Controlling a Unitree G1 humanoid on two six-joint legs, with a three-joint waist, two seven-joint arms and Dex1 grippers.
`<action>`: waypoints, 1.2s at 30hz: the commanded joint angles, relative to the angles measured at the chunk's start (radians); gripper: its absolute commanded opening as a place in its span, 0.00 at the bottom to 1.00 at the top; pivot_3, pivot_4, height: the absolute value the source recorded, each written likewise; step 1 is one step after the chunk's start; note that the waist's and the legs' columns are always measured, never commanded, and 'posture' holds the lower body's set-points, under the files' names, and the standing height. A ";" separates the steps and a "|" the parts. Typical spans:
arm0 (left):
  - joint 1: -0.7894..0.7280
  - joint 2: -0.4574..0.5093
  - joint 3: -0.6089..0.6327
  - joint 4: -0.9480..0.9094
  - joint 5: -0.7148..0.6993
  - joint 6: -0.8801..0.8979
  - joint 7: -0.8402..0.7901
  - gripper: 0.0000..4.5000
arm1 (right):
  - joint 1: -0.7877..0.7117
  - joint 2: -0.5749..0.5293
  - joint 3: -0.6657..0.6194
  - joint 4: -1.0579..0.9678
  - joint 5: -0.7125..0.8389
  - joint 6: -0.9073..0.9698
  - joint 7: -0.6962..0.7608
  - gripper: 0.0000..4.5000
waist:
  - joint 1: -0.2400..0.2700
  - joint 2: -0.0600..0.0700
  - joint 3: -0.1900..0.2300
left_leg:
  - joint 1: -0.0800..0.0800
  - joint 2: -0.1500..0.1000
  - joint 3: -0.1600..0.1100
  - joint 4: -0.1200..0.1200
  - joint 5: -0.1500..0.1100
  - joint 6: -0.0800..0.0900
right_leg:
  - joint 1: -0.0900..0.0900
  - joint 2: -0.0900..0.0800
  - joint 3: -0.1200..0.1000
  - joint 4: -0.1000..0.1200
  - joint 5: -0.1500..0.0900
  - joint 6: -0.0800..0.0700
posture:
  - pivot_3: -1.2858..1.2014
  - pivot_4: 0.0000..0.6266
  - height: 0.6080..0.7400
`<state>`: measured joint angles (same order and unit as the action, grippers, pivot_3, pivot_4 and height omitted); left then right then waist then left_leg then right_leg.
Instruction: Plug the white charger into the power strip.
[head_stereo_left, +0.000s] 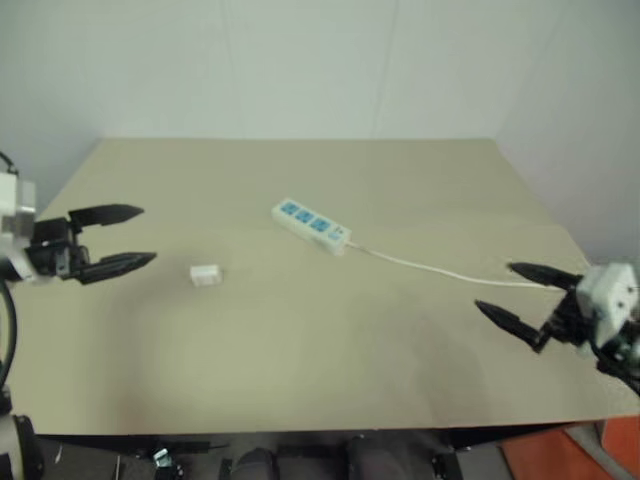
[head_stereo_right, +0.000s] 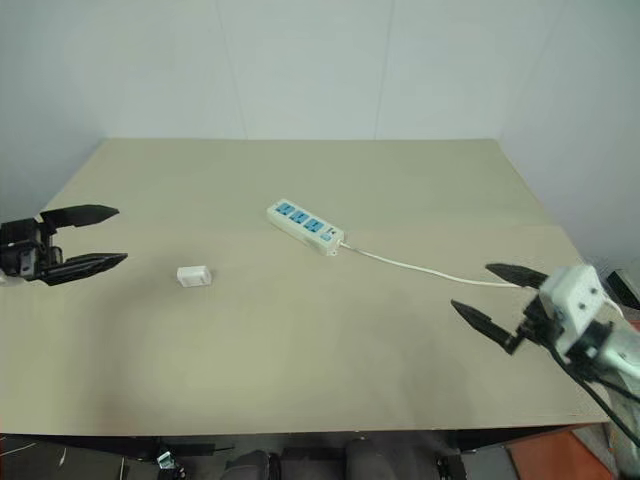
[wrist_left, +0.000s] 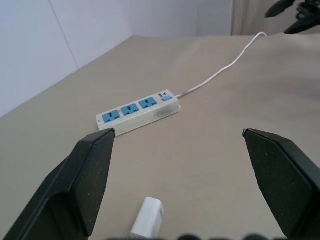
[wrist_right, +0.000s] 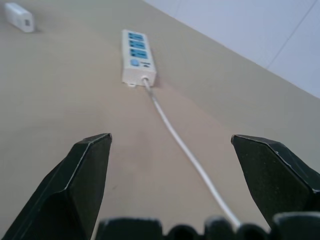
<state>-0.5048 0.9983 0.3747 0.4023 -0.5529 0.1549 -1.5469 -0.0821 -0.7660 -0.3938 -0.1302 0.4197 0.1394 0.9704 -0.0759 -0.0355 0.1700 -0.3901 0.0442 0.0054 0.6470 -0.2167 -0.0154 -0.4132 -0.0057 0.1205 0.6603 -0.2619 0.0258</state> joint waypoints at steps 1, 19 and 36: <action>0.051 0.002 0.029 -0.146 -0.010 0.001 0.059 0.99 | -0.161 -0.009 0.118 0.154 -0.080 -0.027 0.003 1.00 | 0.005 0.000 0.000 | -0.001 0.000 0.000 0.000 0.000 0.000 | -0.002 0.000 0.000 0.001 0.000 0.000 | 0.52 0.24 1.00; 0.375 0.083 0.113 -0.649 0.088 0.150 0.364 0.99 | -0.912 0.325 0.452 1.264 -0.410 -0.274 -0.080 1.00 | 0.005 0.000 0.000 | -0.011 -0.001 -0.003 0.000 0.000 0.000 | -0.012 -0.003 -0.003 0.003 0.005 -0.009 | 0.52 0.24 1.00; 0.360 0.083 0.088 -0.592 0.080 0.066 0.342 1.00 | -0.953 0.340 0.481 1.328 -0.490 -0.292 0.010 0.00 | -0.023 0.000 0.000 | -0.009 -0.001 -0.004 0.000 0.000 0.000 | -0.010 -0.002 -0.004 0.004 0.006 -0.009 | 0.52 0.24 1.00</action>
<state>-0.1242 1.0736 0.4523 -0.1931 -0.4709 0.2466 -1.1988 -1.0444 -0.4235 0.0831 1.2252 -0.0660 -0.1233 0.9523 -0.0990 -0.0353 0.1703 -0.3994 0.0436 0.0016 0.6467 -0.2167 -0.0154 -0.4237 -0.0079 0.1165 0.6638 -0.2564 0.0164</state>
